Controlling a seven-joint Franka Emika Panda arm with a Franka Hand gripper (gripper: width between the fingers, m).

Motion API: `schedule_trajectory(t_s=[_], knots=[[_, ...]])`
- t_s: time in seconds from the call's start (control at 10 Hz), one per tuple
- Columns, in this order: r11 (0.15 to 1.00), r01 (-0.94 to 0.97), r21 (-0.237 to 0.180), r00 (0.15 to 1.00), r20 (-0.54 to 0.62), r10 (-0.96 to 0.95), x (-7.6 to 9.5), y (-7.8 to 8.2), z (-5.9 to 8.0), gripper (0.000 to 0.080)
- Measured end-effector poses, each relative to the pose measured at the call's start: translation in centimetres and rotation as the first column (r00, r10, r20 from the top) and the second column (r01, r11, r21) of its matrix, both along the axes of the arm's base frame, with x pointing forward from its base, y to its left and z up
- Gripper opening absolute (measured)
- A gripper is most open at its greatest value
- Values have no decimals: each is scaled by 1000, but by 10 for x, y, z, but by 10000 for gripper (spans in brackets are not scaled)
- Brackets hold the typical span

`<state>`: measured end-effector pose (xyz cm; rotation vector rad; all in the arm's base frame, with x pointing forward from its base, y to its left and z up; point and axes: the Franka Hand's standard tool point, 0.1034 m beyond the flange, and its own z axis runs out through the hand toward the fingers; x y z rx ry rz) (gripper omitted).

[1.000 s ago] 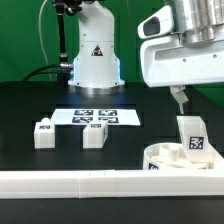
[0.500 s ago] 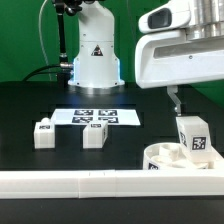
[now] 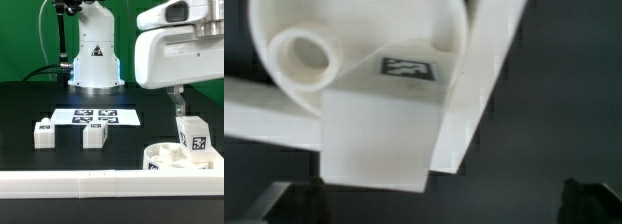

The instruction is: Assemble stool

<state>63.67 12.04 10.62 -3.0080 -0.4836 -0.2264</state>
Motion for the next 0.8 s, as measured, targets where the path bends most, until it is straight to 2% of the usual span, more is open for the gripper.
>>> schedule_trajectory(t_s=[0.3,0.5,0.8], knots=[[929,-362,-73,932,-4,363,-2,2,-7,649],[892,-442,-93,896,-7,443,0,1,-8,649],[774,-618,-137,783,-18,622,0,-5,-9,649]])
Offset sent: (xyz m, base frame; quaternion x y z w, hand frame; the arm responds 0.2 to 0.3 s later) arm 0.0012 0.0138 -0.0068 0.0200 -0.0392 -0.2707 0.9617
